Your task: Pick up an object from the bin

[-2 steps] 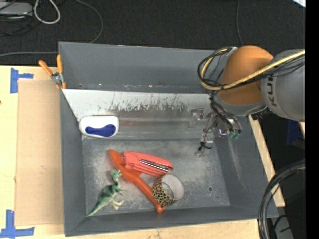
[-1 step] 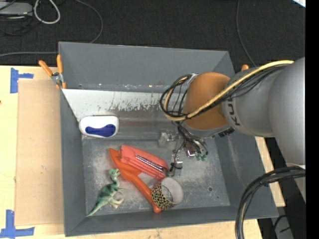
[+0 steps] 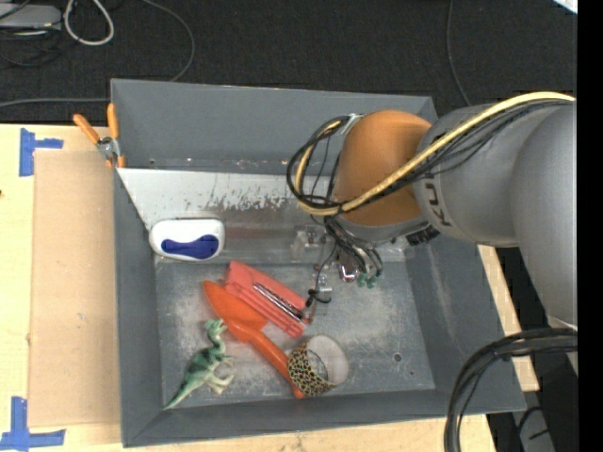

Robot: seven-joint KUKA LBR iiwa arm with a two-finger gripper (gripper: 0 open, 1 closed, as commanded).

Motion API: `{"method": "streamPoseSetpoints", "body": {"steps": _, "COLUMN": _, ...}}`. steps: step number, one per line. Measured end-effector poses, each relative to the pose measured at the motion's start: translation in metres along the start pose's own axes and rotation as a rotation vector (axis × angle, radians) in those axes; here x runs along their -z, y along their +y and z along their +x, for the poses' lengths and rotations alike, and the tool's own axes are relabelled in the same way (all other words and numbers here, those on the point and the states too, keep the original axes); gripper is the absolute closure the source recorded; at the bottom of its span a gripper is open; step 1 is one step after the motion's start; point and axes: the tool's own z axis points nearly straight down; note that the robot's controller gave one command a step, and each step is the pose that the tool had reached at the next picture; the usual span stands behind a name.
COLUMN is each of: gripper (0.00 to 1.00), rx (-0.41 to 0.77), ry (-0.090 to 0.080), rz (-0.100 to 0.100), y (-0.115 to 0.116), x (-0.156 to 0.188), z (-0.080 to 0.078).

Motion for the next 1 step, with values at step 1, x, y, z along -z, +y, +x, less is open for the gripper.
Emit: {"method": "streamPoseSetpoints", "body": {"steps": 1, "gripper": 0.00, "rx": -0.065, "ry": 0.022, "rz": -0.002, "y": 0.0448, "x": -0.0223, "z": 0.0232}}
